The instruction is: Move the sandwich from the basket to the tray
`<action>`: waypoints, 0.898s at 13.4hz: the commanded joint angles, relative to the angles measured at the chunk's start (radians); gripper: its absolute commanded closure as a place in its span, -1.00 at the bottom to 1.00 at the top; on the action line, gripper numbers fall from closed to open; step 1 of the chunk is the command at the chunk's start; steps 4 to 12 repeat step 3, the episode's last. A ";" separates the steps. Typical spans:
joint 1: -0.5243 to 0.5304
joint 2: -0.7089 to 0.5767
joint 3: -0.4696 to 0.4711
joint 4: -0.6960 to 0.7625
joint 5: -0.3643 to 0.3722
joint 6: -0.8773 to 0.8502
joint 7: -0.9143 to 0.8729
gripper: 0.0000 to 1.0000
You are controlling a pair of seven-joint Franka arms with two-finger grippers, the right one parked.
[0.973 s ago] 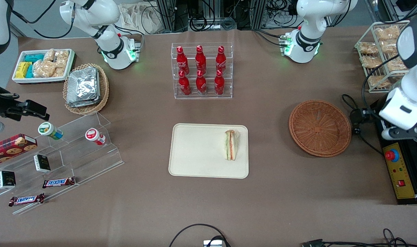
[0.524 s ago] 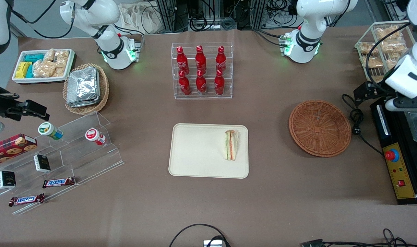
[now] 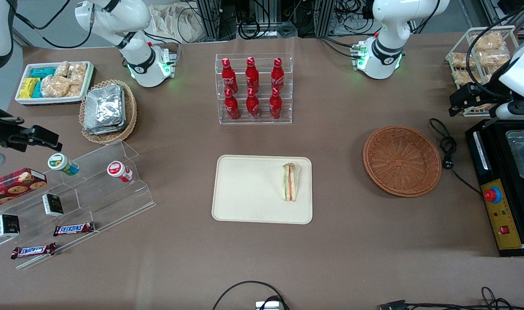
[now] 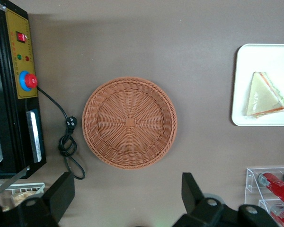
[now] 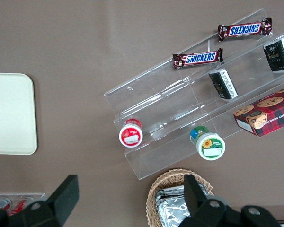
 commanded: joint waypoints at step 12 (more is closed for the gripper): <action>0.001 -0.015 0.009 -0.008 -0.038 -0.016 -0.006 -1.00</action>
